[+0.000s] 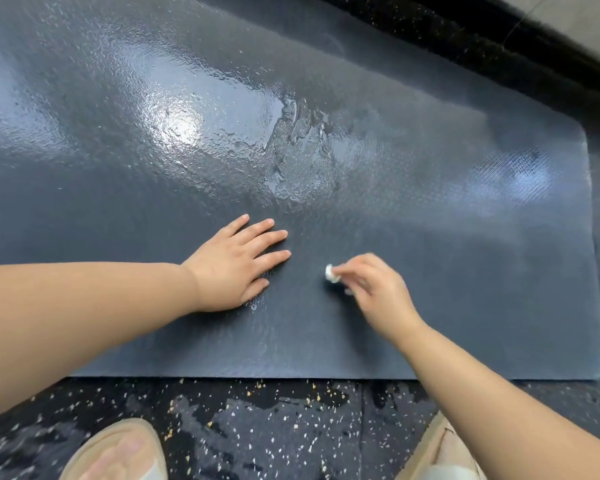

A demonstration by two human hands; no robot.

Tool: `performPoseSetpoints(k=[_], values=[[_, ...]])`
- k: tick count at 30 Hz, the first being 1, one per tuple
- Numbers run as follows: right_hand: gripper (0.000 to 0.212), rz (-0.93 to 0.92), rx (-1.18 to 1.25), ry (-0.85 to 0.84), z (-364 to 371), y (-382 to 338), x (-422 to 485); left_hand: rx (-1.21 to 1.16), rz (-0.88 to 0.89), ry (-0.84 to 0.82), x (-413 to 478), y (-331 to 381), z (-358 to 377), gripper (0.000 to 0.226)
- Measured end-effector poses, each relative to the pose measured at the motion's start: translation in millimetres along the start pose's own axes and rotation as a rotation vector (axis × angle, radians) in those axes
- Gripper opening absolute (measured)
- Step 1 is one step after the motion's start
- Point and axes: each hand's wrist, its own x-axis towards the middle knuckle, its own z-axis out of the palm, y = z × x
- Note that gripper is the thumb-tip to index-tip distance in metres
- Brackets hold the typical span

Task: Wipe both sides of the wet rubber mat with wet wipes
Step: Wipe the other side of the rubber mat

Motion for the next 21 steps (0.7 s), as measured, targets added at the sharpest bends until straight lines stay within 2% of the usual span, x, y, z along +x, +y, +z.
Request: performPoseSetpoints(k=[2,4,7,10,14,15,17,19,21], values=[[0.017,0.161,0.024,0.232,-9,9,34,0.009,0.008,0.002,-1,-1,1,0.058],[0.016,0.278,0.031,0.267,-9,15,54,0.012,0.012,0.006,0,-2,2,0.058],[0.014,0.283,-0.017,0.292,12,9,38,-0.007,0.020,0.033,-1,-2,2,0.057],[0.014,0.105,-0.091,0.211,40,-9,-30,-0.063,0.014,0.063,-2,-3,5,0.057],[0.014,-0.027,-0.035,-0.077,48,-20,-102,-0.088,0.059,0.132,-5,-1,-1,0.054],[0.014,-0.035,-0.015,-0.095,42,-17,-104,-0.104,0.070,0.167,-5,-1,-2,0.053],[0.014,0.067,0.026,0.059,27,-7,-91,-0.107,0.068,0.171,-5,-2,-1,0.052],[0.016,0.321,0.037,0.342,13,10,-68,-0.108,0.059,0.163,-5,-3,3,0.053],[0.017,0.600,0.063,0.496,6,28,-51,-0.112,0.061,0.175,-4,-4,4,0.053]])
